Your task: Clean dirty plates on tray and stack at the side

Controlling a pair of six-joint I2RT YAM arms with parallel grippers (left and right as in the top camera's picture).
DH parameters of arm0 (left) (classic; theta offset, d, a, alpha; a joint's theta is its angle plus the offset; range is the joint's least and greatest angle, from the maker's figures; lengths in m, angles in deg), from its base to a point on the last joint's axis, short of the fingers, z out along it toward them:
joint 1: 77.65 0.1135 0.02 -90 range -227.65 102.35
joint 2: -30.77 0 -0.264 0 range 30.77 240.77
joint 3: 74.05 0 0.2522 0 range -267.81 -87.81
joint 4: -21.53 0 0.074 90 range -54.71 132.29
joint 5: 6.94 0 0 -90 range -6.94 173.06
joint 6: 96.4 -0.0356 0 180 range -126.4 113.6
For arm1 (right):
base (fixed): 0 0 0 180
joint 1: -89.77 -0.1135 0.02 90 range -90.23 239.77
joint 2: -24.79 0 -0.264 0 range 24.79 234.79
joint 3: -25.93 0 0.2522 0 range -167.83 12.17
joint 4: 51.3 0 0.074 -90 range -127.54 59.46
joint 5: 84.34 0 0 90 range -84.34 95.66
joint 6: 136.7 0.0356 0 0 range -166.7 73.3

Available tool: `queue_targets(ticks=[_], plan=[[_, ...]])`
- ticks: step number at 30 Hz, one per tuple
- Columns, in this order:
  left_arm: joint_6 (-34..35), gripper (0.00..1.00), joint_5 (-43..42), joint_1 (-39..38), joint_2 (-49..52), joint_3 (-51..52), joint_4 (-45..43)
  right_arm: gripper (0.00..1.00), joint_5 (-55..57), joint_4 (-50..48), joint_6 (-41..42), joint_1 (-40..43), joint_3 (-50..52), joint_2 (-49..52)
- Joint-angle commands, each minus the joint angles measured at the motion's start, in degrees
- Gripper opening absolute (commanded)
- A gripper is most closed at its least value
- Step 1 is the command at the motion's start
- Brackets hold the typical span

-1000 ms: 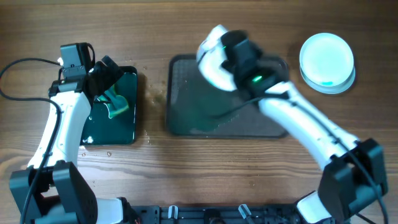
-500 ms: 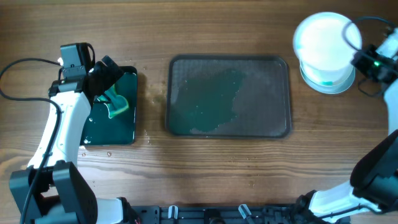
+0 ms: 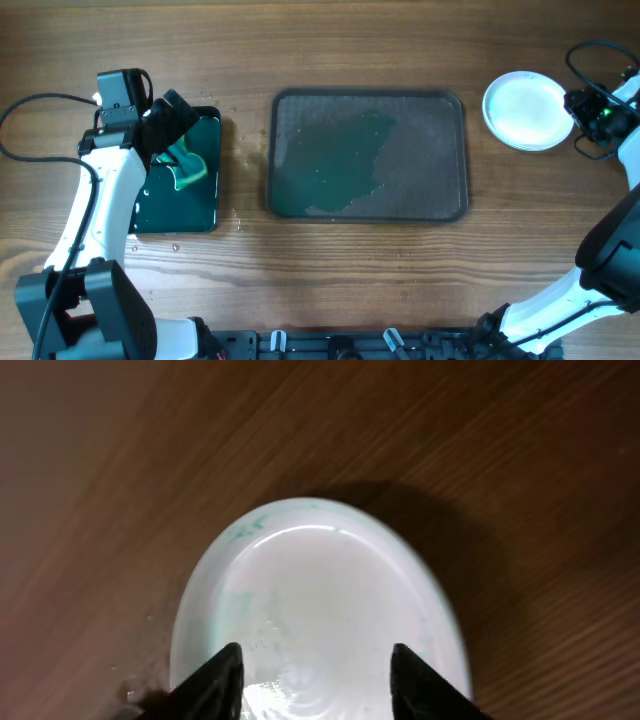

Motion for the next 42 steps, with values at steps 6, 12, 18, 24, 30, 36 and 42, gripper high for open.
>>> queue_targets(ticks=[6, 12, 18, 24, 30, 36, 42], plan=[[-0.22, 1.0, -0.48, 0.26, -0.42, 0.04, 0.02, 0.49, -4.09, 19.5, -3.23, -0.81, 0.0, -12.81], [-0.22, 1.0, -0.48, 0.26, -0.42, 0.04, 0.02, 1.0, -1.7, 28.89, -0.66, -5.03, 3.8, -30.34], [-0.22, 1.0, -0.5, 0.26, -0.42, 0.04, 0.02, 1.0, -1.68, 33.48, 15.74, -10.93, 3.82, -35.01], [-0.22, 1.0, -0.48, 0.26, -0.42, 0.04, 0.02, 1.0, 1.57, 32.92, 27.78, -11.06, 3.82, -34.36], [-0.22, 1.0, -0.48, 0.26, -0.42, 0.04, 0.02, 1.0, 10.95, 37.18, 27.15, -11.08, 3.82, -34.36], [-0.22, 1.0, -0.5, 0.26, -0.42, 0.04, 0.02, 1.0, 8.87, 34.03, 16.92, -11.19, 3.85, -33.42], [-0.22, 1.0, -0.48, 0.26, -0.42, 0.04, 0.02, 1.0, 3.61, 27.82, -3.56, -16.33, 3.85, -41.68]])
